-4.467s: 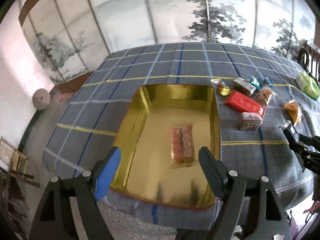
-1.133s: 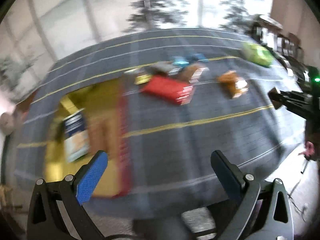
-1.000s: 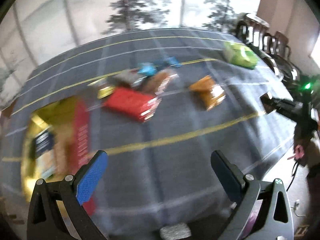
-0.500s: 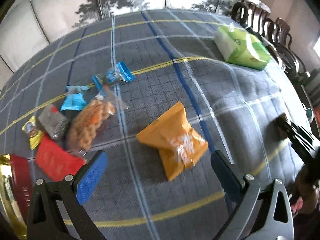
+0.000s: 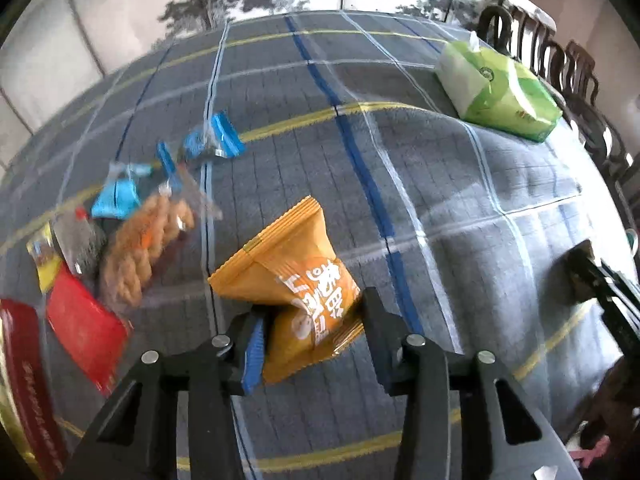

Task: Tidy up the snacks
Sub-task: 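Grasp the orange wrapped pastry with the left gripper and carry it over the tray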

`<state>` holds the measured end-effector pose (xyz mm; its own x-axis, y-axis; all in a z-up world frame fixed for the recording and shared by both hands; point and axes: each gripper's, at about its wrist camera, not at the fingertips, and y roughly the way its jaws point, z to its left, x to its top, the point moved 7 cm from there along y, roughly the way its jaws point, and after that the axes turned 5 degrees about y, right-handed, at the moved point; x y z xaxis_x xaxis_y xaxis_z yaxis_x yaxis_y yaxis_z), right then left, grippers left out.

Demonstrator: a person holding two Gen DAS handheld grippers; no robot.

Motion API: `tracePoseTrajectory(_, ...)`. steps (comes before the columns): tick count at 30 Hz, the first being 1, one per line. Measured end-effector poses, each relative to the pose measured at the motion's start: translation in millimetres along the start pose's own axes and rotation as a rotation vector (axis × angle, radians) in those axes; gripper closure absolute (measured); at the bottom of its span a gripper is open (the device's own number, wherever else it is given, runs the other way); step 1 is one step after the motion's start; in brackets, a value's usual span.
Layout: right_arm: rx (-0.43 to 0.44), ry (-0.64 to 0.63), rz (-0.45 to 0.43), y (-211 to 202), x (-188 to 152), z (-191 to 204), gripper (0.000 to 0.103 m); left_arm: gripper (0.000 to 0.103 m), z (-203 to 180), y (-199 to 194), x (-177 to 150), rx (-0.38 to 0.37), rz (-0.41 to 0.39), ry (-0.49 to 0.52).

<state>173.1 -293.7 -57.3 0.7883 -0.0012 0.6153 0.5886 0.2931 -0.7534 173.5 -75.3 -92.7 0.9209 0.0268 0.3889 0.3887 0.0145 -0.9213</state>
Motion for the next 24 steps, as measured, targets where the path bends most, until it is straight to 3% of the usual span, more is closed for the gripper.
tracePoseTrajectory(4, 0.0, 0.0, 0.0, 0.0, -0.1, 0.2, 0.08, 0.064, 2.8, -20.7, -25.3, -0.054, -0.023, -0.035)
tracePoseTrajectory(11, -0.021, -0.018, -0.001, 1.1, -0.2, 1.9, 0.08, 0.063, 17.6, -79.3, -75.3, -0.01, -0.104, -0.053)
tracePoseTrajectory(24, -0.07, -0.059, -0.002, 2.2, -0.8, 7.3, 0.08, 0.063, 67.5, -138.8, -121.1, 0.093, -0.172, -0.108)
